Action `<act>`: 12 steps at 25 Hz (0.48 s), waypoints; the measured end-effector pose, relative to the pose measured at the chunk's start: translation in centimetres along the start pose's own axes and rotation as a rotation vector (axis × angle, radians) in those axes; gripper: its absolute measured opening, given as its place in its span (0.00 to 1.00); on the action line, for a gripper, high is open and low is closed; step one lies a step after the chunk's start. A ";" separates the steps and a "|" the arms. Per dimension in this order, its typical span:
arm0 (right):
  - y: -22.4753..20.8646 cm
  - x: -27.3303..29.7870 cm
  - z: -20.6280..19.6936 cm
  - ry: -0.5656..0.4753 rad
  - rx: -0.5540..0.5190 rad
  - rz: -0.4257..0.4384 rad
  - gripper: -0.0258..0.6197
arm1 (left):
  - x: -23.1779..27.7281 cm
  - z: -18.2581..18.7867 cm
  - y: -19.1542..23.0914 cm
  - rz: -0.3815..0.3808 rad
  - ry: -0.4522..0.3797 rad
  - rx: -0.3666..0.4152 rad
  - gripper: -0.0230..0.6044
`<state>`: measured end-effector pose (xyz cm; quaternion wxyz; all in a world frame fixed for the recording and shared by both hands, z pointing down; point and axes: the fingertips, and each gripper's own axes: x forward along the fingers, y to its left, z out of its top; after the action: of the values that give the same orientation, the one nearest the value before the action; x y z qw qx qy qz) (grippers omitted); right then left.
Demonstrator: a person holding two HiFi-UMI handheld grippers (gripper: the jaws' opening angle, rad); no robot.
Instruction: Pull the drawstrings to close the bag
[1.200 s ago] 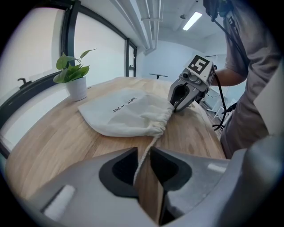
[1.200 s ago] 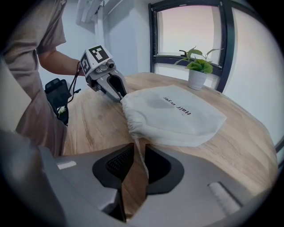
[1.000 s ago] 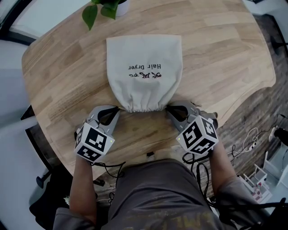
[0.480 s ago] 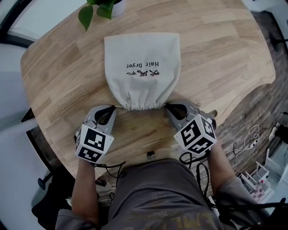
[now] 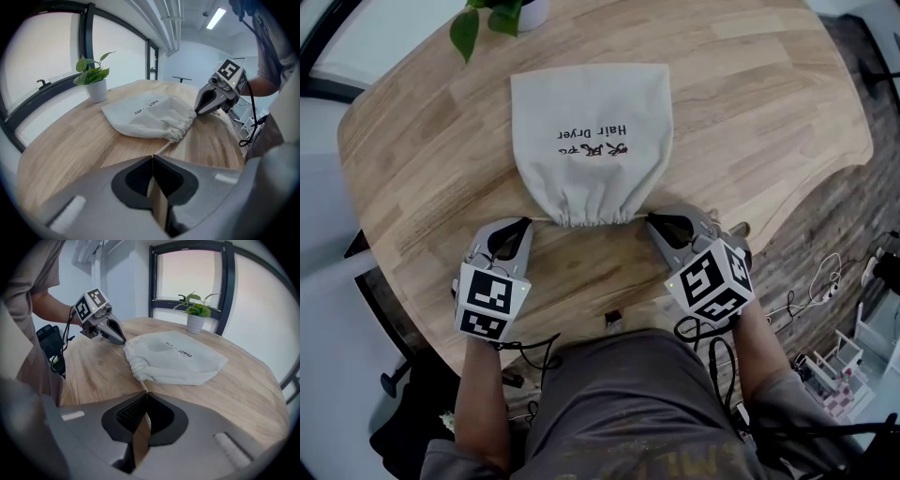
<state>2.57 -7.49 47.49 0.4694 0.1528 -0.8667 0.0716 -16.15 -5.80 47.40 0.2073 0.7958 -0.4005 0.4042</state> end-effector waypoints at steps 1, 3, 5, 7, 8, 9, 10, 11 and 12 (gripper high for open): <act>0.0 0.0 -0.1 0.000 0.004 0.001 0.09 | -0.1 0.0 0.1 0.001 0.000 -0.002 0.05; 0.0 -0.1 -0.2 0.000 0.012 0.004 0.09 | -0.2 -0.1 0.4 0.000 -0.001 -0.006 0.05; 0.0 -0.2 -0.2 -0.001 0.018 0.005 0.09 | -0.2 0.0 0.5 -0.003 -0.003 -0.011 0.05; -0.1 -0.3 -0.2 -0.003 0.018 0.005 0.09 | -0.3 -0.1 0.6 -0.007 -0.005 -0.016 0.05; -0.1 -0.2 -0.3 -0.004 0.017 0.005 0.09 | -0.3 -0.1 0.7 -0.008 -0.004 -0.017 0.05; -0.1 -0.2 -0.3 -0.005 0.016 0.005 0.09 | -0.3 -0.2 0.7 -0.010 -0.004 -0.017 0.05; -0.1 -0.3 -0.4 -0.005 0.017 0.003 0.09 | -0.3 -0.2 0.8 -0.011 -0.004 -0.016 0.05; -0.2 -0.3 -0.5 -0.006 0.020 0.002 0.09 | -0.3 -0.2 0.8 -0.012 -0.004 -0.016 0.05; -0.3 -0.4 -0.6 -0.006 0.023 0.000 0.09 | -0.3 -0.2 0.8 -0.013 -0.005 -0.018 0.05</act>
<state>3.34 -7.49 47.47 0.4649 0.1586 -0.8672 0.0810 -17.04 -6.02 47.28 0.2160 0.7976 -0.3994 0.3970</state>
